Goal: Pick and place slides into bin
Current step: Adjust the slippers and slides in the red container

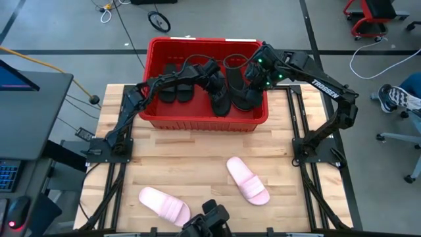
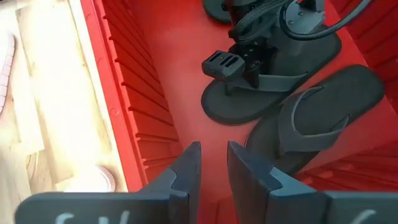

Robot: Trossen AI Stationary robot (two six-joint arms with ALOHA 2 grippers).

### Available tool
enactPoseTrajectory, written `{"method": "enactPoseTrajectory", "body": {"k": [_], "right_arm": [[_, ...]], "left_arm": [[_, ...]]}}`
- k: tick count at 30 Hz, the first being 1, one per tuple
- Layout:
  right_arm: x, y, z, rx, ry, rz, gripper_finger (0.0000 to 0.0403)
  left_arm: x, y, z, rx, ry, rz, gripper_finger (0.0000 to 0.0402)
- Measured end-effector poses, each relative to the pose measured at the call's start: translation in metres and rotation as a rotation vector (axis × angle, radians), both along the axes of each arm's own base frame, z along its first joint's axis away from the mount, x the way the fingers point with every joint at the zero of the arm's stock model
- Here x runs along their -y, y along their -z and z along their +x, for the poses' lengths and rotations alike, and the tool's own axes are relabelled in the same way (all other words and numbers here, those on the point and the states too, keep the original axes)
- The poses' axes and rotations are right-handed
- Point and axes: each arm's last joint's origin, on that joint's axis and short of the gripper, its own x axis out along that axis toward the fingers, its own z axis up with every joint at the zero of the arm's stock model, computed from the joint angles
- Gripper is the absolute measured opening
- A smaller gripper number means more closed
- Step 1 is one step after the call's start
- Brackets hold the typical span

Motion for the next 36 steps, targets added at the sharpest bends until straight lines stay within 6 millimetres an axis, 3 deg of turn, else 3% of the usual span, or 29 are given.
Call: {"method": "enactPoseTrajectory", "body": {"k": [7,12,19,24,31,36], "right_arm": [[0.002,-0.002,0.003,0.03,-0.017,-0.031,0.0084],[0.005,-0.004,0.003,0.04,0.015,-0.077,0.0082],[0.019,-0.004,-0.005,-0.008,0.089,-0.152,0.0084],[0.04,0.003,-0.009,-0.016,0.202,-0.111,0.008],[0.08,0.049,0.015,-0.143,0.233,-0.027,0.0065],[0.101,0.093,0.038,-0.262,0.196,0.019,0.0009]], "left_arm": [[-0.001,-0.002,-0.001,0.007,-0.069,-0.059,0.0016],[-0.007,-0.021,-0.003,0.024,-0.178,-0.132,0.0008],[-0.003,-0.101,-0.007,0.096,-0.171,-0.075,0.0005],[0.007,-0.16,-0.025,0.142,-0.214,0.087,0.0004],[0.025,-0.219,-0.069,0.166,-0.329,0.224,0.0003],[0.038,-0.255,-0.09,0.231,-0.383,0.311,0.0002]]}}
